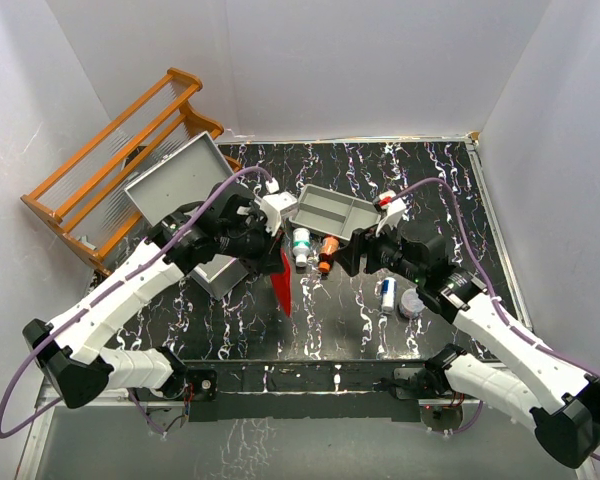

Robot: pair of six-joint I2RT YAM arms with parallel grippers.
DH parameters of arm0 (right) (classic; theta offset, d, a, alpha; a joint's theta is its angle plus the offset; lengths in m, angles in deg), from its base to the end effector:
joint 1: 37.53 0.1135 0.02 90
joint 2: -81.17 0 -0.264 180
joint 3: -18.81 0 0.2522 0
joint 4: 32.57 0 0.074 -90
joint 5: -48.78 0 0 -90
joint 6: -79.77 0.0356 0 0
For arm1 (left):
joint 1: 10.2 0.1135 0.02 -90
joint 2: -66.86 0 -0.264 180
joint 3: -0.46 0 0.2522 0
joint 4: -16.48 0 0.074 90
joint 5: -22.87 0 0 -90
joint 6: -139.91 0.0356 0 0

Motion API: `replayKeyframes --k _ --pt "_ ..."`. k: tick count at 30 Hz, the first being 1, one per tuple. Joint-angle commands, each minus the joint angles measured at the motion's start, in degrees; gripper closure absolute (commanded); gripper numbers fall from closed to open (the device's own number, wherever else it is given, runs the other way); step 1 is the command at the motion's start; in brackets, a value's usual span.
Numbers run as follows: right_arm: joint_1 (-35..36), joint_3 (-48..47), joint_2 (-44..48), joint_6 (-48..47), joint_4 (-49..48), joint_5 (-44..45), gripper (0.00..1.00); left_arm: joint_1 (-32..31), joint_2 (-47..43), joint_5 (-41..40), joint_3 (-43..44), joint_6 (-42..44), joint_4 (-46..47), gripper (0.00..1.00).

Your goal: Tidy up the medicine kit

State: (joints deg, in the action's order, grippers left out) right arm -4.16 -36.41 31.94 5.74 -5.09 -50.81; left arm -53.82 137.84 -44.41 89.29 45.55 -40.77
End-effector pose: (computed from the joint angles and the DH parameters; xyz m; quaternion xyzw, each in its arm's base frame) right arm 0.1637 0.1149 0.2998 -0.1711 0.8071 0.2969 0.4809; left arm 0.1763 -0.1870 0.3726 0.3771 0.8066 -0.3330 0.3104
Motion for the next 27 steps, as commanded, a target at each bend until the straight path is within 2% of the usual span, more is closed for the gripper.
replayKeyframes --k 1,7,11,14,18,21,27 --pt "-0.07 -1.92 -0.98 3.5 -3.49 -1.51 0.34 0.12 0.95 -3.35 5.47 2.9 -4.25 1.0" --pt "-0.07 -2.58 -2.45 6.58 -3.37 -0.31 0.37 0.11 3.38 -12.21 15.42 3.35 -8.04 1.0" --pt "-0.13 -2.3 -2.0 8.15 -4.22 0.32 0.38 0.58 4.73 -22.6 22.03 0.08 -7.1 1.0" --pt "-0.09 -1.78 -1.49 9.41 -5.21 0.26 0.39 2.98 6.68 -25.5 26.52 -2.66 -7.92 1.0" --pt "-0.1 -1.44 -1.64 10.69 -6.51 -0.77 0.39 9.53 9.54 -21.53 28.11 -3.91 -9.04 1.0" --pt "-0.07 -1.35 -1.91 10.77 -6.77 -0.95 0.39 16.21 10.58 -14.98 26.82 -4.51 -9.16 1.0" --pt "-0.06 -0.84 -2.17 11.34 -7.19 -1.61 0.39 24.94 11.0 -4.9 22.31 -5.06 -8.11 1.0"
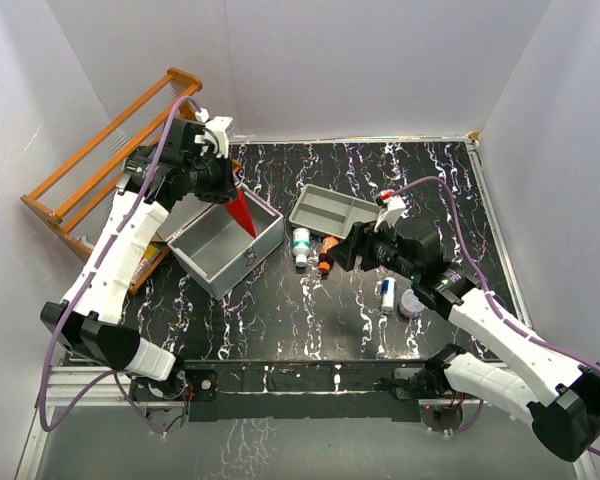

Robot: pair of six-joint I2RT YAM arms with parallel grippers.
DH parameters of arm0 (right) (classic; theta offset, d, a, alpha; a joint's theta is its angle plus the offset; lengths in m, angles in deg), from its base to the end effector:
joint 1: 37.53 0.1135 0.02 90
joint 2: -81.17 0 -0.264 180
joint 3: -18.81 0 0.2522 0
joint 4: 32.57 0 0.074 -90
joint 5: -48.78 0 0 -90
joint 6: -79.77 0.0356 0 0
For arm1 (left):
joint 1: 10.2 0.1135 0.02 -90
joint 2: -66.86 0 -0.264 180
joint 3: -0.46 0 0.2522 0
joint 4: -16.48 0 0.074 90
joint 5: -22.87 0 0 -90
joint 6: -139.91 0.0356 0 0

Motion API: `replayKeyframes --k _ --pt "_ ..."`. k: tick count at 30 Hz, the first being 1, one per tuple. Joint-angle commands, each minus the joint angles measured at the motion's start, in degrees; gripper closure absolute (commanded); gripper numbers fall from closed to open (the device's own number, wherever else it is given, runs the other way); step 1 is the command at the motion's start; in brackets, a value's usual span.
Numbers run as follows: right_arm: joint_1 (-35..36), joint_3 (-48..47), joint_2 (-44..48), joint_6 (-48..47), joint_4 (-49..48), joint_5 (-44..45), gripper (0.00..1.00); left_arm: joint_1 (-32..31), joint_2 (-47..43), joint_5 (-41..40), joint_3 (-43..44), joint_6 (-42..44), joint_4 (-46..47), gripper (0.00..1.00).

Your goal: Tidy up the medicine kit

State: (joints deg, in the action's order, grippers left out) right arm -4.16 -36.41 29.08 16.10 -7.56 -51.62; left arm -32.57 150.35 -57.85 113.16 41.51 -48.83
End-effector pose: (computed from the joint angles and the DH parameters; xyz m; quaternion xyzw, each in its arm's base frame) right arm 0.1725 0.1213 0.2949 -0.1013 0.8204 0.3427 0.4464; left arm 0.2737 -0.1189 0.4346 0.1444 0.8774 -0.1894 0.4164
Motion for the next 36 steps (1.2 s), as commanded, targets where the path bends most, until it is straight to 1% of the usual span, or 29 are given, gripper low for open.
replayKeyframes --k 1,4,9,15,18,23,26,31,33,36 --pt "-0.09 -0.68 0.62 1.17 -4.8 -0.97 0.39 4.74 -1.56 9.92 -2.25 -1.32 0.36 1.0" --pt "-0.13 -0.22 0.31 1.8 -5.32 -1.33 0.39 7.29 -0.7 15.24 -3.59 -2.76 0.87 1.0" --pt "-0.13 -0.21 0.02 2.31 -5.38 -1.6 0.4 8.51 0.57 21.35 -4.91 -5.44 1.62 1.0" --pt "-0.03 0.21 0.21 2.71 -5.54 -1.47 0.39 9.66 1.44 26.35 -7.11 -8.19 3.31 1.0" --pt "-0.04 0.32 -0.01 3.11 -5.91 -1.79 0.4 10.23 2.92 27.19 -9.48 -9.44 4.46 1.0" --pt "0.1 0.58 -0.42 3.81 -6.5 -2.75 0.4 14.57 5.86 31.39 -12.71 -9.09 6.33 1.0" --pt "0.2 0.73 -0.31 3.87 -6.33 -2.88 0.41 16.94 6.62 32.2 -15.01 -8.3 6.91 0.98" --pt "0.34 1.2 -0.26 4.0 -6.59 -2.92 0.41 19.88 6.77 30.27 -17.84 -8.6 8.05 0.84" --pt "0.38 1.12 -0.46 4.0 -6.6 -3.05 0.41 20.87 6.57 24.91 -18.45 -9.18 7.61 0.79" --pt "0.46 1.02 -0.63 4.0 -6.63 -2.99 0.41 22.38 5.72 19.21 -19.08 -10.08 7.5 0.75"
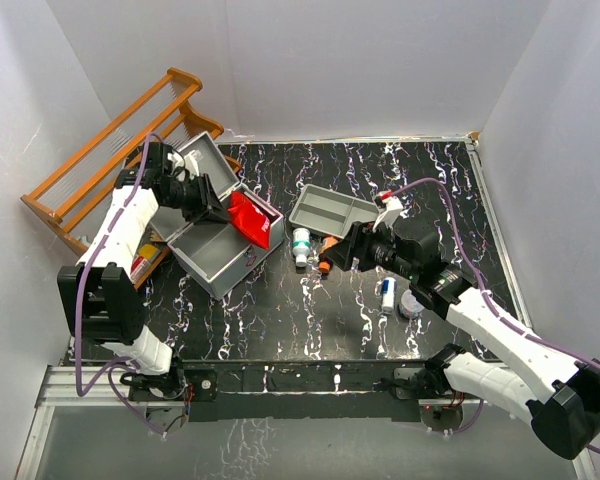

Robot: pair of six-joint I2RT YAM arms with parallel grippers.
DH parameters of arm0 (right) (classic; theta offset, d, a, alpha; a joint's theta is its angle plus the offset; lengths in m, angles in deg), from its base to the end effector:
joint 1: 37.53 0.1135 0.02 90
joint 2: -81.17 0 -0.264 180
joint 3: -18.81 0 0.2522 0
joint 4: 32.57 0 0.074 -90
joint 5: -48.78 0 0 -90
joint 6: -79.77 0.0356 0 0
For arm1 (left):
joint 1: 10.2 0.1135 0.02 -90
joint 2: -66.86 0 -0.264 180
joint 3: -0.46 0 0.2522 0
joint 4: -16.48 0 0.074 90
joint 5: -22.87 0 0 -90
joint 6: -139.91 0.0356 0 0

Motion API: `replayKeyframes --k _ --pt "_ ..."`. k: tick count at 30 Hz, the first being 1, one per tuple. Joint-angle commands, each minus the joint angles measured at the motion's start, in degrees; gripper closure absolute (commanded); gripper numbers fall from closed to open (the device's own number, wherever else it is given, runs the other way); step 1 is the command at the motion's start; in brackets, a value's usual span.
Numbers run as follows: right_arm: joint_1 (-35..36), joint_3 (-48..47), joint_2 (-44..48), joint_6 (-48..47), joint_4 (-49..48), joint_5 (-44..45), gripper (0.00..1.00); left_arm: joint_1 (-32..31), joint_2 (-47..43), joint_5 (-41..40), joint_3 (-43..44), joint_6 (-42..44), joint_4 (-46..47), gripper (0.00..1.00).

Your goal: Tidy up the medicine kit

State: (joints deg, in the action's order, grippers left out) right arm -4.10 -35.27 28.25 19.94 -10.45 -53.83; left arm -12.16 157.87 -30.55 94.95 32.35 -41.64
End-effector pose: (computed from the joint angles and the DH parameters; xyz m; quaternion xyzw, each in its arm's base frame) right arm 0.1747 0.1247 0.2903 -0.0855 0.8168 0.3737 0.4310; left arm 0.3348 -0.0327 0.3091 -0.0283 0.9092 -0.3436 0.2335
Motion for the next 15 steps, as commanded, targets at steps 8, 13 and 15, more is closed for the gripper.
replayKeyframes --k 8,13,15 --pt "0.45 0.28 0.01 0.39 -4.03 -0.84 0.41 2.41 -4.56 -18.39 -0.22 -2.39 -0.93 0.59" --pt "0.48 0.31 0.05 0.32 -3.97 -0.44 0.41 2.48 -11.65 -13.28 -4.8 -7.36 3.16 0.42" --pt "0.56 0.44 0.14 0.32 -4.13 -0.32 0.41 2.42 -17.22 -13.68 -8.54 -11.5 7.52 0.39"
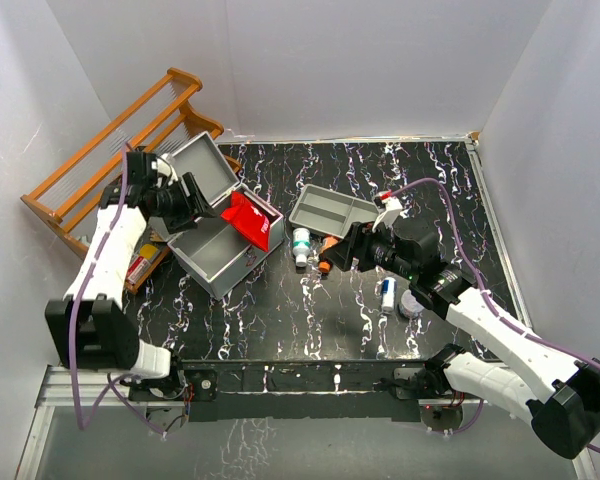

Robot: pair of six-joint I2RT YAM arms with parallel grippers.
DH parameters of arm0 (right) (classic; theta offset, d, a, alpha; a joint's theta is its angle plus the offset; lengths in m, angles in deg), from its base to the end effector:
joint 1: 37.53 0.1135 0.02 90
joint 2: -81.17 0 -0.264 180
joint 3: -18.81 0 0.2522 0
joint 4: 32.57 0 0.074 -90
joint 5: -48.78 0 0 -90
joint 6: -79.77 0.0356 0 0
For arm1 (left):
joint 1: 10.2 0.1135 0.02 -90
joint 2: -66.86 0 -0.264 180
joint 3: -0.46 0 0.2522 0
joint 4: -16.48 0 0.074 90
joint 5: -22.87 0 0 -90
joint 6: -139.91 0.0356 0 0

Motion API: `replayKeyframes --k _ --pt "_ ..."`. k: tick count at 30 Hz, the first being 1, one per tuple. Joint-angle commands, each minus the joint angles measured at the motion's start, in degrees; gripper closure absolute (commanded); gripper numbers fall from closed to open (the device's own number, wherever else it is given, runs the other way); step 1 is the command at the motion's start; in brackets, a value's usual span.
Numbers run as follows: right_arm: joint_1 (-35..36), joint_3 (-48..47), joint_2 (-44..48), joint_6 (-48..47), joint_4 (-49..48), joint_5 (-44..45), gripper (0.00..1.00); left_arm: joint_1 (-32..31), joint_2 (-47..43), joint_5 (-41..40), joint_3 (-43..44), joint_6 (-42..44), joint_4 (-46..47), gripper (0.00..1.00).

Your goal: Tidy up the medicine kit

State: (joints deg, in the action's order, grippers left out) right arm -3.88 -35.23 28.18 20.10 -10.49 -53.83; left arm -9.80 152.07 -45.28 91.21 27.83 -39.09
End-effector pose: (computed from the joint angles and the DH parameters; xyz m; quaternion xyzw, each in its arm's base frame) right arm 0.1745 0.1255 0.2899 -0.0859 0.8171 0.3749 0.4293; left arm 0.3178 -0.0110 0.3189 -0.1163 0.9177 -0.2380 0.2961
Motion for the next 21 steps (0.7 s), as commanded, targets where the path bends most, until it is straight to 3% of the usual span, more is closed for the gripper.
replayKeyframes --k 1,6,12,17,21 --pt "0.36 0.53 0.16 0.24 -4.16 -0.3 0.41 0.04 -14.0 -0.9 -6.76 -9.53 6.47 0.38" --pt "0.51 0.81 -0.26 0.6 -4.23 -0.23 0.41 -0.64 -24.63 1.77 -16.71 -20.07 18.15 0.21" --pt "0.54 1.15 0.16 0.68 -4.18 0.44 0.4 -5.8 -28.02 1.34 -24.32 -27.03 25.52 0.08" --pt "0.54 1.11 0.26 0.79 -4.19 0.73 0.4 -13.09 -25.16 -2.02 -27.54 -30.35 31.84 0.08" --pt "0.63 1.23 0.62 0.79 -4.19 1.08 0.4 -16.09 -21.85 -4.9 -29.84 -33.5 37.42 0.22"
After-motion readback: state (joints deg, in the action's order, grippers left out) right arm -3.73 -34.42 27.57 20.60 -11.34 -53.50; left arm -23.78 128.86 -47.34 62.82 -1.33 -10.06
